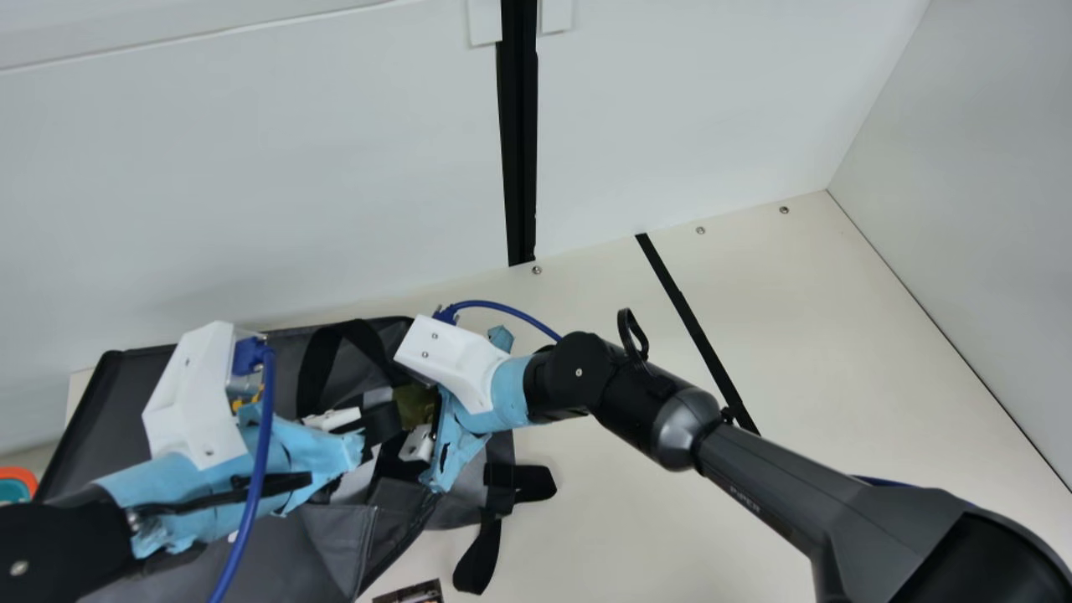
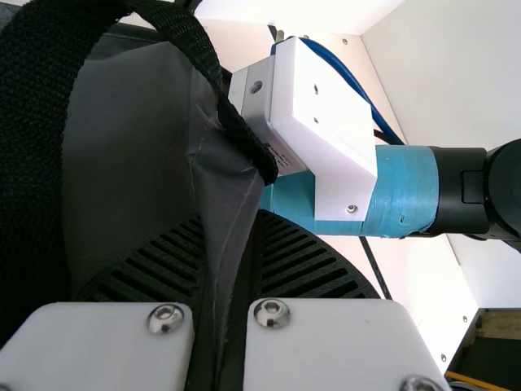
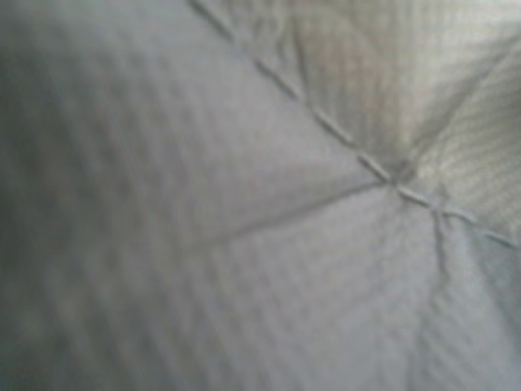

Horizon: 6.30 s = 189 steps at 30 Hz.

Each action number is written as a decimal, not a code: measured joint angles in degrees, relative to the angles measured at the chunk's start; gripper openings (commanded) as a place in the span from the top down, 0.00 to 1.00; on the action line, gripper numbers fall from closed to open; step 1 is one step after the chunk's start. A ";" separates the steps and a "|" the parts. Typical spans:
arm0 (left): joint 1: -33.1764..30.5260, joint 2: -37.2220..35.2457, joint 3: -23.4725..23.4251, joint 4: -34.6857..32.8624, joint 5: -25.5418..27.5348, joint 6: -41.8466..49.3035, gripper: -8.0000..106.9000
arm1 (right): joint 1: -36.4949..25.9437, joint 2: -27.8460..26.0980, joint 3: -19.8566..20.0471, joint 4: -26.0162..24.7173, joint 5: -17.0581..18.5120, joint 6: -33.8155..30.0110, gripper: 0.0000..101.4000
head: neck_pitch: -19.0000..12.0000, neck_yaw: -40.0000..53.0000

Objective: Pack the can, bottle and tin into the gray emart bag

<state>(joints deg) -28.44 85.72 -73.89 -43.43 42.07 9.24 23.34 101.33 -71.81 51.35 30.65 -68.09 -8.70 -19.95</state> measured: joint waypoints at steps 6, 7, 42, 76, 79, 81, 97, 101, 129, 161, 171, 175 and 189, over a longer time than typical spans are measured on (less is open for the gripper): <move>0.00 0.00 0.00 -0.11 0.00 0.00 0.84 | -0.35 -0.43 0.38 -0.32 -0.19 0.31 0.14 | 0.00 0.09; 0.00 0.00 0.00 -0.11 0.00 0.00 0.84 | -0.43 -0.43 0.50 -0.57 -0.28 0.25 0.11 | 0.00 0.00; 0.00 0.00 0.00 -0.11 0.00 0.00 0.84 | -5.16 -9.72 7.50 -3.03 -0.81 1.85 0.10 | 0.00 0.00; 0.00 0.00 0.00 -0.11 0.00 0.00 0.84 | -10.23 -24.04 16.05 -13.51 -2.32 13.02 0.10 | 0.00 0.00; 0.00 0.00 0.00 -0.11 0.00 0.00 0.84 | -10.33 -25.37 16.91 -15.14 -2.70 15.16 0.10 | 0.00 0.00; 0.00 0.00 0.00 -0.11 0.00 0.00 0.84 | -10.45 -26.23 17.41 -16.25 -2.86 16.52 0.10 | 0.00 0.00; 0.00 0.00 0.00 -0.11 0.00 0.00 0.84 | -14.44 -32.50 19.96 -23.94 -2.34 24.36 0.10 | 0.00 0.00; 0.00 0.00 0.00 -0.11 0.00 0.00 0.84 | -16.36 -33.56 20.32 -24.09 -1.84 24.33 0.10 | 0.00 0.00; 0.00 0.00 0.00 -0.11 0.00 0.00 0.84 | -29.37 -36.13 19.96 -36.87 -1.45 30.36 0.10 | 0.00 0.00; 0.00 0.00 0.00 -0.11 0.00 0.00 0.84 | -34.27 -39.79 14.54 -66.88 10.27 61.58 0.10 | 0.00 0.00; 0.00 0.00 0.00 -0.11 0.00 0.00 0.84 | -33.75 -41.47 11.57 -71.22 16.55 67.07 0.10 | 0.00 0.00; 0.00 0.00 0.00 -0.11 0.00 0.00 0.84 | -33.98 -42.14 10.33 -71.49 19.04 67.57 0.10 | 0.00 0.00; 0.00 0.00 0.00 -0.11 0.00 0.00 0.84 | -36.47 -44.44 5.22 -69.54 26.35 65.40 0.10 | 0.00 0.00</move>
<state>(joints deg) -28.44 85.72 -73.89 -43.53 42.07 9.24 -13.13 56.89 -66.59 -18.19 57.01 -2.69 -8.70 -19.95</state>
